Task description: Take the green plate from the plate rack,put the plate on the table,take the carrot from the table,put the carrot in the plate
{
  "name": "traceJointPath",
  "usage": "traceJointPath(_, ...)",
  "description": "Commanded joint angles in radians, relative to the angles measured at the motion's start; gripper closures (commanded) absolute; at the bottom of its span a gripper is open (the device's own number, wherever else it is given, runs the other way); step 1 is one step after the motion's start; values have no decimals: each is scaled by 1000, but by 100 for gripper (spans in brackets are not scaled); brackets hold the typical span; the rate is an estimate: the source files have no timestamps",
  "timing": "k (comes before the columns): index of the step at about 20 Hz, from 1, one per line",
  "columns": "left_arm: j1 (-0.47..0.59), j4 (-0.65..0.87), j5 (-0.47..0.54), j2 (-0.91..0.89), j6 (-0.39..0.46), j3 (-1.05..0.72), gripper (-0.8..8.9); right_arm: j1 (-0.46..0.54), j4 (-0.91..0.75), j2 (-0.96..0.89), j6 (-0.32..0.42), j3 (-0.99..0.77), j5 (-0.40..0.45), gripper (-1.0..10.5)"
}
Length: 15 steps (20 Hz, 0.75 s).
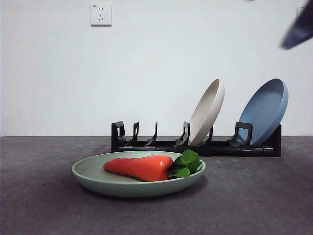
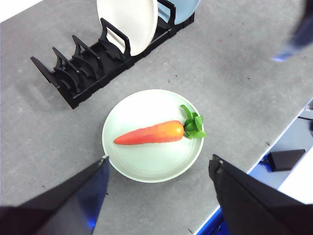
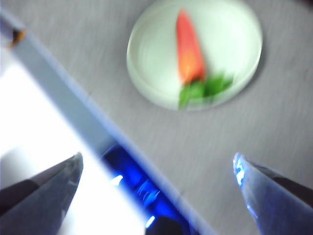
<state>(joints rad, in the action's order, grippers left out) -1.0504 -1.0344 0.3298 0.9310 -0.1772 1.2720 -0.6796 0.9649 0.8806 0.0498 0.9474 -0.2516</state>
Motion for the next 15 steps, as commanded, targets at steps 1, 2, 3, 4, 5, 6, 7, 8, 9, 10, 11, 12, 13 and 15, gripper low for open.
traceJointPath(1,-2,-12,-18,-1,-3,-1,468,-2,61,-38,-23,-3,-53,352)
traceJointPath(2,-2,-18,-27,-1,-3,-1,468,-2,77,-51,-29,-3,-72,352)
traceJointPath(3,-2,-23,-35,-1,-4,-1,469,-2,85,-61,-35,-3,-87,353)
traceJointPath(4,-2,-29,-48,-1,-4,-1,472,-2,92,-71,-37,-3,-93,355)
traceJointPath(5,-2,-35,-57,-1,-4,-1,475,-2,96,-79,-43,-3,-92,377)
traceJointPath(6,-2,-42,-68,-1,-4,-1,491,-2,97,-84,-46,-3,-90,431)
traceJointPath(7,-2,-49,-81,-1,-4,-1,551,-2,97,-88,-51,-3,-90,524)
traceJointPath(8,-2,-55,-90,-1,-6,-1,621,-2,97,-90,-55,-3,-90,615)
traceJointPath(9,-2,-62,-102,-1,-6,-1,720,-2,97,-91,-57,-3,-90,729)
traceJointPath(10,-2,-68,-107,-1,-6,-1,820,-2,98,-91,-57,-3,-90,847)
traceJointPath(11,-2,-74,-110,-1,-7,-1,820,-2,99,-91,-57,-3,-90,953)
traceJointPath(12,-2,-80,-119,-1,-7,-1,821,-2,99,-91,-56,-3,-90,960)
traceJointPath(13,-2,-86,-130,-1,-7,-1,821,-2,99,-91,-56,-3,-90,954)
traceJointPath(15,-2,-92,-144,-1,-7,-1,821,-2,99,-91,-56,-3,-90,954)
